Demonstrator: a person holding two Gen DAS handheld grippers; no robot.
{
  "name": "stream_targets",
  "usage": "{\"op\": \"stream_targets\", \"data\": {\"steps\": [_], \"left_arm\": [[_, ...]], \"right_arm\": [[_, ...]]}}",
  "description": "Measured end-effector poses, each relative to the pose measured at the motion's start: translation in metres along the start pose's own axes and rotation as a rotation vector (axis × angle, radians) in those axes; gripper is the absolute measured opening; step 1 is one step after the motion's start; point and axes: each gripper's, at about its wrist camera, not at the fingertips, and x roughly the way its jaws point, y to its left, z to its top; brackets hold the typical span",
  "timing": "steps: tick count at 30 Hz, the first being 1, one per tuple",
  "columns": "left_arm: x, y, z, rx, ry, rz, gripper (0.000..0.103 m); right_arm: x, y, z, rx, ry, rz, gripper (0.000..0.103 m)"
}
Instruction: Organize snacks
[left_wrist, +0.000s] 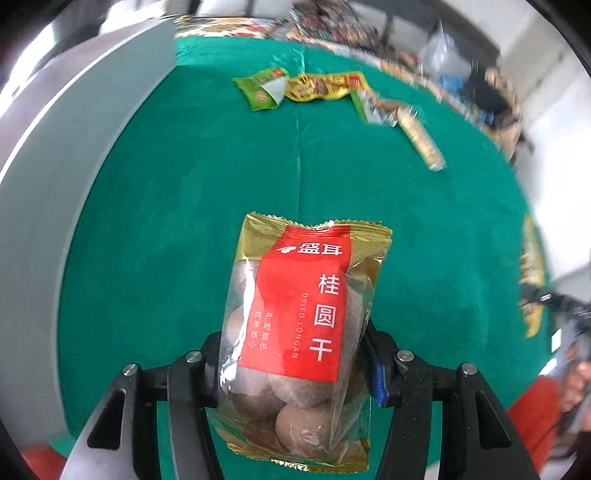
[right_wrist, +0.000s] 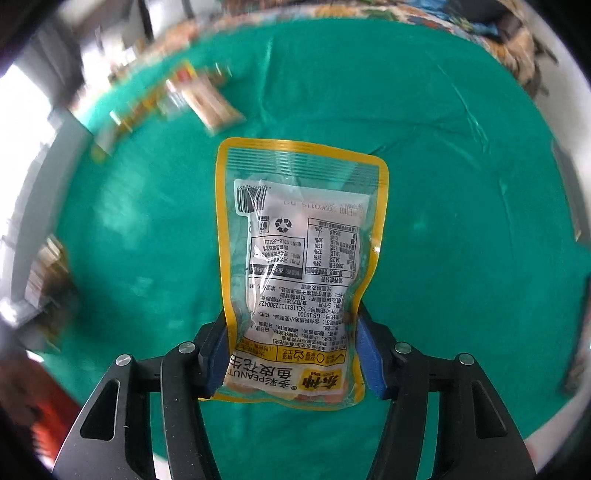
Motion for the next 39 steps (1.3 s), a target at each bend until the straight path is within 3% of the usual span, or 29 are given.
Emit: {"op": "stream_targets", "data": {"steps": [3,6,9,12,14,15,16,18,21,24,26,29,32,35,39], "left_arm": [[-0.041,0.012,-0.001,-0.066,-0.060,-0.097,0.056],[-0.103,0.038,0.019,-0.069,-0.163,-0.089,0.056],[-0.167,0.092,0.042,-0.106,-0.265,-0.011,0.056],[-0.211,0.153,0.057,-0.161,-0.330,0.134,0.058],[-0.230,0.189,0.058,-0.197,-0.361,0.233,0.064],[-0.235,0.208,0.056,-0.219,-0.371,0.305,0.073],[-0.240,0.223,0.053,-0.240,-0.374,0.365,0.084],[-0.246,0.253,0.043,-0.289,-0.370,0.437,0.087],[-0.244,0.274,0.026,-0.345,-0.365,0.460,0.087],[-0.244,0.276,0.011,-0.374,-0.392,0.428,0.087],[-0.239,0.265,0.007,-0.355,-0.395,0.401,0.087],[-0.220,0.224,0.012,-0.285,-0.397,0.331,0.087],[-0.203,0.165,0.017,-0.189,-0.396,0.210,0.087],[-0.176,0.092,0.017,-0.064,-0.369,0.093,0.095],[-0.109,-0.004,0.009,0.113,-0.263,0.037,0.099]], "right_arm": [[-0.008,0.012,-0.008,0.020,0.003,0.055,0.061],[-0.023,0.080,-0.004,-0.068,-0.016,0.142,0.061],[-0.058,0.171,0.008,-0.202,-0.071,0.286,0.062],[-0.093,0.277,0.017,-0.349,-0.115,0.423,0.062],[-0.106,0.354,0.019,-0.434,-0.121,0.528,0.064],[-0.108,0.380,0.018,-0.459,-0.123,0.560,0.070],[-0.108,0.414,0.017,-0.492,-0.128,0.584,0.076],[-0.094,0.465,0.010,-0.543,-0.082,0.615,0.081],[-0.073,0.506,0.005,-0.565,-0.015,0.596,0.081],[-0.078,0.497,0.002,-0.578,-0.062,0.623,0.081],[-0.082,0.477,-0.001,-0.607,-0.121,0.586,0.081],[-0.070,0.433,0.003,-0.646,-0.233,0.424,0.082],[-0.030,0.348,0.005,-0.664,-0.304,0.168,0.083],[0.017,0.255,0.001,-0.634,-0.281,-0.048,0.083],[0.042,0.135,-0.014,-0.493,-0.251,-0.174,0.083]]}}
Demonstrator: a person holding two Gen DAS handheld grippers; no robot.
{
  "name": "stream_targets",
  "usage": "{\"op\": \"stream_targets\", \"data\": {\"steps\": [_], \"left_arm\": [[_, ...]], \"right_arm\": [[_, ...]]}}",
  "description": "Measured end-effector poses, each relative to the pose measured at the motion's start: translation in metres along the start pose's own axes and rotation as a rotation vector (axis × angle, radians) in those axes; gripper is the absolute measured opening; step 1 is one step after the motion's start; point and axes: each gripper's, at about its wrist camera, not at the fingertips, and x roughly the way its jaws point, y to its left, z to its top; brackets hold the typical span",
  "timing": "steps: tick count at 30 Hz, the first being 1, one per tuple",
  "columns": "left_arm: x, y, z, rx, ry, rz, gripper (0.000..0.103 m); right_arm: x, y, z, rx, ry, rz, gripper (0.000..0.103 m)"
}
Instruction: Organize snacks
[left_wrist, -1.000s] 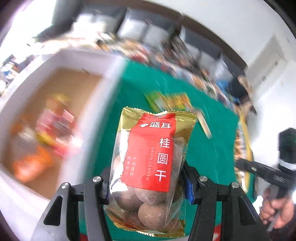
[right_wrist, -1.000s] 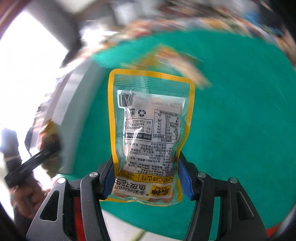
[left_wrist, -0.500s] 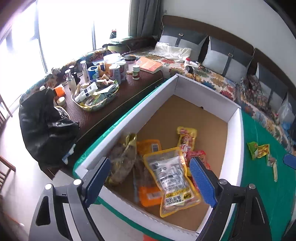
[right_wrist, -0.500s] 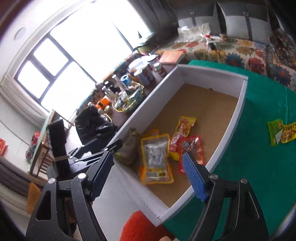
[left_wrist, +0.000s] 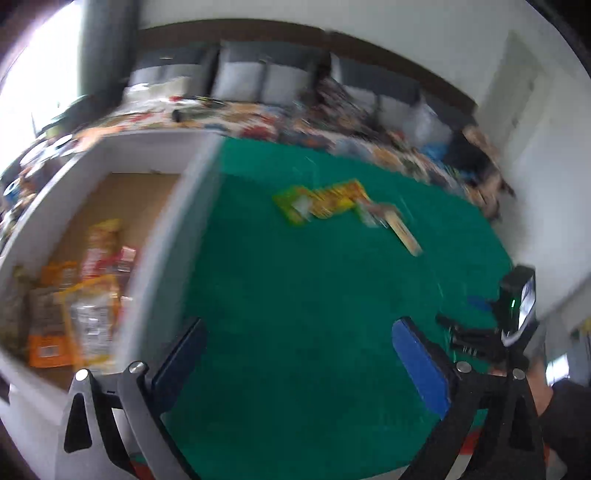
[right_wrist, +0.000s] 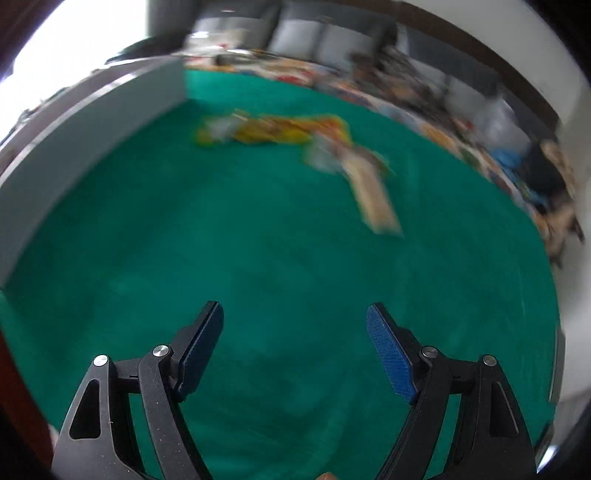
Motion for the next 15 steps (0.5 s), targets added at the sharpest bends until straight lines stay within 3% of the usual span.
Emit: {"op": "stream_targets", "data": {"steps": [4,7,11,15], "left_arm": [[0.082,-0.068,-0.029,0.055,0.108,0.006,0.099],[0.126,-0.092,-0.041,0.081,0.168,0.022,0.097],[0.157,-0.110,-0.035,0.113,0.126,0.044,0.097],[0.184,-0.115,-0.018,0.174,0.094,0.104,0.097]], "right_arm": [[0.010,-0.072,-0.056,0.135,-0.005,-0.092,0.083],[0.011,-0.099,-0.078,0.232,-0.040,-0.083,0.086],[0.009,-0.119,-0.085,0.346,-0.060,-0.046,0.089],[0.013,-0.118,-0.079,0.344,-0.056,-0.053,0.091]]}}
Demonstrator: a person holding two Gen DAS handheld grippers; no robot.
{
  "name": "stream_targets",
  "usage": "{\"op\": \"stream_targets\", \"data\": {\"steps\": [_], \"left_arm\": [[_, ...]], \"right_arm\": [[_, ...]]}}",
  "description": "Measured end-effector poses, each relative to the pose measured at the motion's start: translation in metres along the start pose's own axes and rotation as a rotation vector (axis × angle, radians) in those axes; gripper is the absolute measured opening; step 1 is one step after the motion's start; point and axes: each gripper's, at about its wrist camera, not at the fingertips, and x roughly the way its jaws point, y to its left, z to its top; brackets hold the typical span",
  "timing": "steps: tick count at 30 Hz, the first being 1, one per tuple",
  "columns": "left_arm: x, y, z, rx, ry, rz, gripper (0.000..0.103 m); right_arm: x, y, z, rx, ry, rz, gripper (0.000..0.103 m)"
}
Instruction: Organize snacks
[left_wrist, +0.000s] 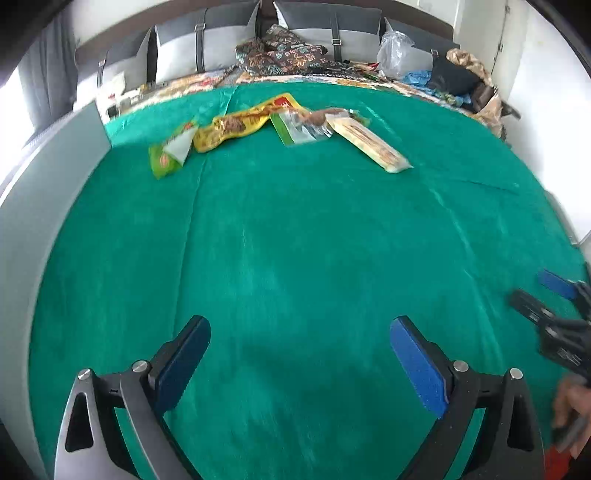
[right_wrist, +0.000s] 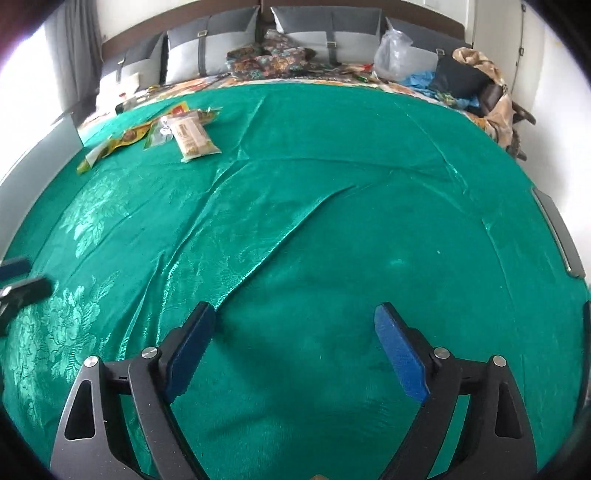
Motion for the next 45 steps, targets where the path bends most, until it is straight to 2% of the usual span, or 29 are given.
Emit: {"op": "stream_targets", "data": {"steps": [2,3,5,36,40,45], "left_arm": [[0.013,0.004,0.005,0.017,0.009,0.035,0.097],[0.018,0.008,0.005,0.002,-0.007,0.025,0.102],[0.020,0.013,0.003,-0.028,-0.044,0.034,0.103],[0.020,0.010,0.003,-0.026,-0.043,0.036,0.103],[0.022,0.011,0.004,0.012,-0.035,0.018,0.103],[0.022,0.031,0.010,0.069,-0.003,-0.012,0.103]], "right_arm": [[-0.006,-0.001,-0.006,0.001,-0.001,0.003,0.091],[-0.006,-0.001,-0.006,0.000,-0.001,0.002,0.091],[-0.005,-0.001,-0.005,0.000,-0.001,0.001,0.091],[-0.009,-0.002,-0.013,-0.001,-0.002,0.000,0.092],[-0.009,-0.002,-0.013,-0.001,-0.001,0.000,0.092],[-0.009,-0.002,-0.012,0.000,-0.002,0.001,0.092]]}}
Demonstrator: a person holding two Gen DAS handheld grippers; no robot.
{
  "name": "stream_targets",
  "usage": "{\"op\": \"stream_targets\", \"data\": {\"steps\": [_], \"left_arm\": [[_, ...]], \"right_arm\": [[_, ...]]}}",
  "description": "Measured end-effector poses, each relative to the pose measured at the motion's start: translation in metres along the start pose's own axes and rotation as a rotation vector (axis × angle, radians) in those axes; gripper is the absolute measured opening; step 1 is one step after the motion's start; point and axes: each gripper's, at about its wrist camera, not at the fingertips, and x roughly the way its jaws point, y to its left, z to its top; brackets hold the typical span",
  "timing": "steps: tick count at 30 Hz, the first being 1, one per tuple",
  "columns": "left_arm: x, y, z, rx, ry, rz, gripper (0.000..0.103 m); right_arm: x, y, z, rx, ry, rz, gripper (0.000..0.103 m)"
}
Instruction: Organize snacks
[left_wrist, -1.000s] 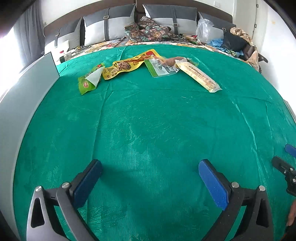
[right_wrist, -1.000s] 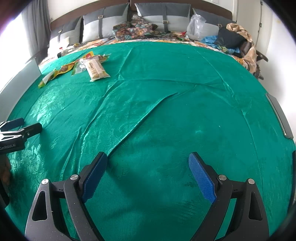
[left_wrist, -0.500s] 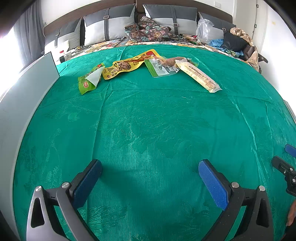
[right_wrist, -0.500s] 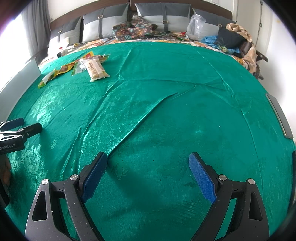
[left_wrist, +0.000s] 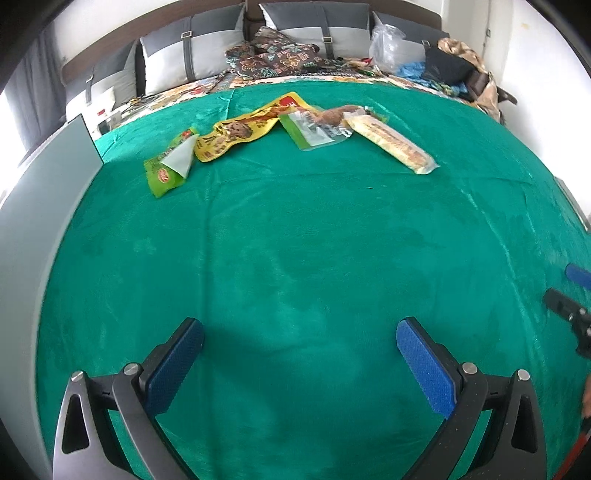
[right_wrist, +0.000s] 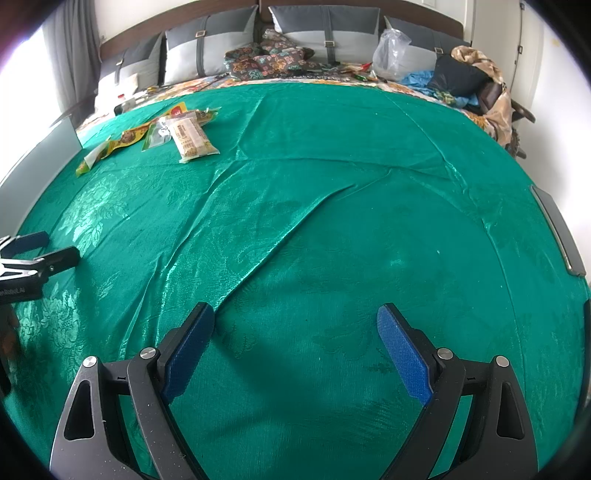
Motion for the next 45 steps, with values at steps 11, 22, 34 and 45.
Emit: {"op": "stream_targets", "data": {"steps": [11,22,34,45], "left_arm": [[-0.001,0.025,-0.005,-0.060,-0.038,0.028,0.103],[-0.001,0.025,-0.005,-0.059,-0.037,0.030,0.103],[-0.002,0.025,-0.005,-0.060,-0.038,0.028,0.103],[-0.002,0.025,-0.006,-0.060,-0.037,0.029,0.103]], "right_arm": [[0.001,0.000,0.000,-0.001,0.001,-0.001,0.092],[0.001,0.000,0.003,-0.024,0.023,0.002,0.092],[0.100,0.076,0.165,-0.164,0.160,0.203,0.088],[0.107,0.090,0.164,-0.195,0.200,0.161,0.033]]}}
